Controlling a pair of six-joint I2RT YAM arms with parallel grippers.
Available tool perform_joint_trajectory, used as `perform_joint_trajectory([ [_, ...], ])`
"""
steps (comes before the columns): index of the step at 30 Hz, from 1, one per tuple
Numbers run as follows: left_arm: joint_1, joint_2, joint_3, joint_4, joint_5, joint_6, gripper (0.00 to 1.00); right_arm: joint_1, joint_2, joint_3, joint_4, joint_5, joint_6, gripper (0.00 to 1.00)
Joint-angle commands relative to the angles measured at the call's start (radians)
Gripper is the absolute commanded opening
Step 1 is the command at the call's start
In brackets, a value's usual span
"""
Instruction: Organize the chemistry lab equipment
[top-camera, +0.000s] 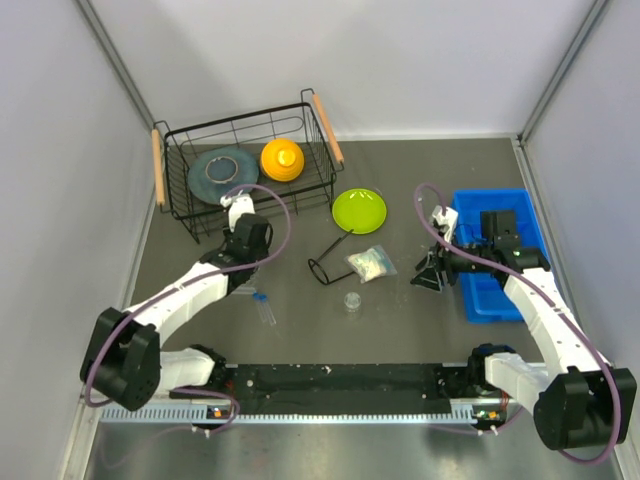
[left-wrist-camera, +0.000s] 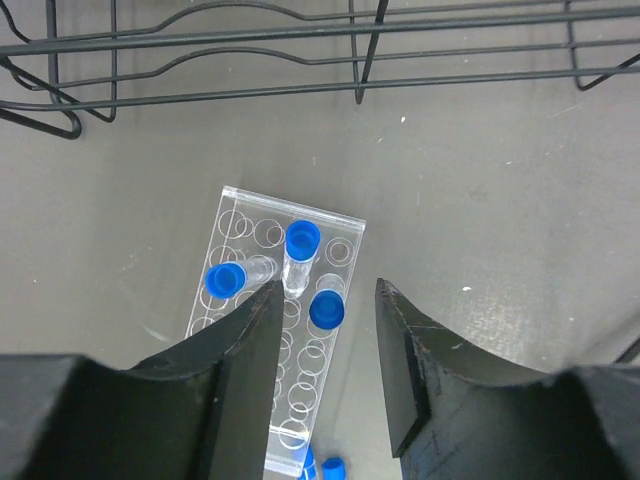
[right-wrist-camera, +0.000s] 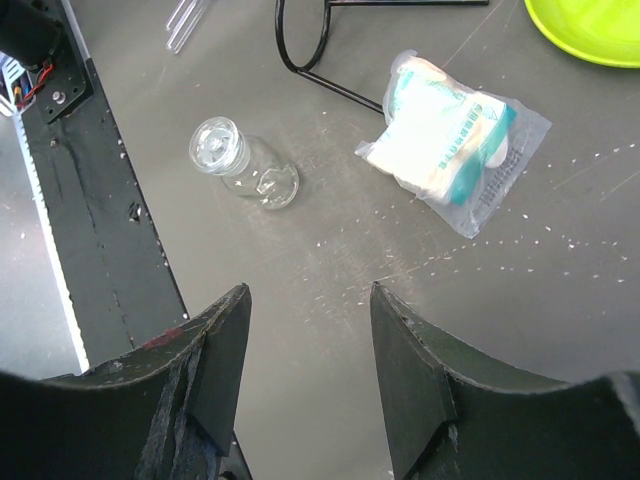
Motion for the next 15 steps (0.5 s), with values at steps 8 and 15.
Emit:
perform_joint_trajectory([
  [8, 0.004, -0.334, -0.037, -0.112, 0.089, -0.053, 0.7, -0.013, -0.033, 0.06, -0.047, -0.098, -0.104, 0.52],
  [15, 0.005, -0.608, -0.116, -0.239, 0.211, -0.09, 0.94, 0.183, 0.039, 0.225, -0.205, 0.05, -0.193, 0.57],
])
